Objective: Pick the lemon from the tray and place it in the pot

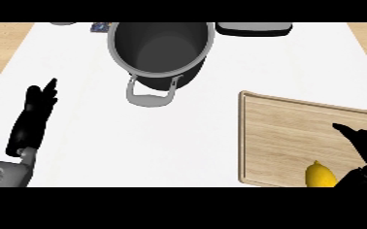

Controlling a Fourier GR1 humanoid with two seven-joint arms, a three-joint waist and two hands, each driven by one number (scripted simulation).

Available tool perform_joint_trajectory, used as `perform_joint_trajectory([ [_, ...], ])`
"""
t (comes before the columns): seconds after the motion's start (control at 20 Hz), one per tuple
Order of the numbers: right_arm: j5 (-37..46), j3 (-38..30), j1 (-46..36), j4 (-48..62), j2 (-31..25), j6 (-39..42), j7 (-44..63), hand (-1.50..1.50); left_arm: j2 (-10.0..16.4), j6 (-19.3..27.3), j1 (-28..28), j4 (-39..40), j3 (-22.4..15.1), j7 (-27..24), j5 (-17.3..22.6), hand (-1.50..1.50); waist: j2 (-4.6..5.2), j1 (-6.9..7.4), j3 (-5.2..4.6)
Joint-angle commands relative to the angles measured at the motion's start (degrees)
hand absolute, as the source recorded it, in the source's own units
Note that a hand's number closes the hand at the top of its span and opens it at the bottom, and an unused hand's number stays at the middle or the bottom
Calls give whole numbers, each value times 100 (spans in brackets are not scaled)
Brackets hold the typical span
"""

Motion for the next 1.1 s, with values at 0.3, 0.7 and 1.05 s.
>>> perform_joint_trajectory([
  [0.3,-44,303,-187,499,428,-92,1311,-150,-127,-23,-96,236,80,-141,-168,0,18,-48,-2],
  [0.7,60,431,-422,1064,958,-67,1237,-150,-248,82,164,-278,7,198,-302,0,-1,3,7],
  [1.05,359,499,-40,1434,1092,-292,689,-150,-281,13,-156,-39,121,252,-420,0,-1,-98,11],
])
